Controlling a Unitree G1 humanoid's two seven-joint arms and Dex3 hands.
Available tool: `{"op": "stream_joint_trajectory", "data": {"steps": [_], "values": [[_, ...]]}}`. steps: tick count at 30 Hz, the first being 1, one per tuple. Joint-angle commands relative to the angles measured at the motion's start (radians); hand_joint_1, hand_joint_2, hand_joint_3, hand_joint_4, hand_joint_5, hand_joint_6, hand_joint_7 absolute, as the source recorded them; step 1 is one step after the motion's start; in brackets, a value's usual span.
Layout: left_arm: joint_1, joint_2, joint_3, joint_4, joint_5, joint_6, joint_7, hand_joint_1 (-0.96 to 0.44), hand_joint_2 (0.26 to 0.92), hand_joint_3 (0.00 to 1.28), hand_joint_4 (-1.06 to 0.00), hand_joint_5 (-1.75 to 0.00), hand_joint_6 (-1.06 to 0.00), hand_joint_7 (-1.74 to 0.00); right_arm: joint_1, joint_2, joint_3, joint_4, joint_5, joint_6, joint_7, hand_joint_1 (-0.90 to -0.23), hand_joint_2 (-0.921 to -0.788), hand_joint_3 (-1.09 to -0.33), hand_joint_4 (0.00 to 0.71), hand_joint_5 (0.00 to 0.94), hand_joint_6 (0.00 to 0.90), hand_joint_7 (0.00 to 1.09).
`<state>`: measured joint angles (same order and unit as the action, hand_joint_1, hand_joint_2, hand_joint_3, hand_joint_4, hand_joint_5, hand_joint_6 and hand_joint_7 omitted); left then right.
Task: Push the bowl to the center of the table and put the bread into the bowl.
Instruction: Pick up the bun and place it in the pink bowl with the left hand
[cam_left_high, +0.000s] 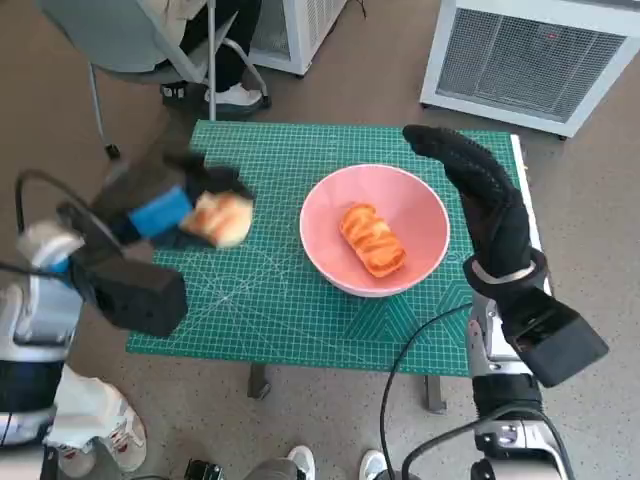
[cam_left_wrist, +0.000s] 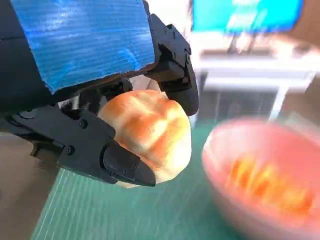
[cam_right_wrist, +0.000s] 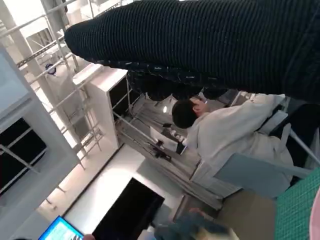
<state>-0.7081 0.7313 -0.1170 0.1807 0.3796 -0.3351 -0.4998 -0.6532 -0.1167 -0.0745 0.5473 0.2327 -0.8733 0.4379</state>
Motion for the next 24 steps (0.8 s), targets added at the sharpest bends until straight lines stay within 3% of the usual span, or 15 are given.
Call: {"op": "stream_joint_trajectory", "data": {"steps": [1, 15, 22, 24], "values": [[-0.097, -0.071, -0.049, 0.029, 0.019, -0.031, 0.024, 0.00, 0.921, 0.14, -0.55, -1.25, -0.61, -1.25, 0.004, -0.006, 0.002, 0.011, 0.008, 0.007, 0.019, -0.596, -0.921, -0.842, 0.077, 0.564, -0.001, 0.77], [-0.292, -0.254, -0.191, 0.342, 0.075, -0.165, 0.072, 0.00, 0.921, 0.13, -0.58, -1.10, -0.62, -1.35, 0.017, -0.011, -0.009, -0.003, 0.031, 0.021, 0.035, -0.588, -0.921, -0.836, 0.067, 0.582, -0.001, 0.76], [-0.339, -0.318, -0.240, 0.518, 0.102, -0.199, 0.088, 0.00, 0.921, 0.16, -0.54, -1.17, -0.59, -1.36, 0.028, -0.016, -0.015, -0.013, 0.039, 0.025, 0.035, -0.590, -0.921, -0.826, 0.070, 0.579, -0.001, 0.76], [-0.346, -0.335, -0.251, 0.557, 0.102, -0.192, 0.074, 0.00, 0.921, 0.22, -0.45, -1.28, -0.52, -1.41, 0.030, -0.017, -0.016, -0.016, 0.040, 0.027, 0.033, -0.589, -0.921, -0.825, 0.072, 0.576, -0.001, 0.76]]}}
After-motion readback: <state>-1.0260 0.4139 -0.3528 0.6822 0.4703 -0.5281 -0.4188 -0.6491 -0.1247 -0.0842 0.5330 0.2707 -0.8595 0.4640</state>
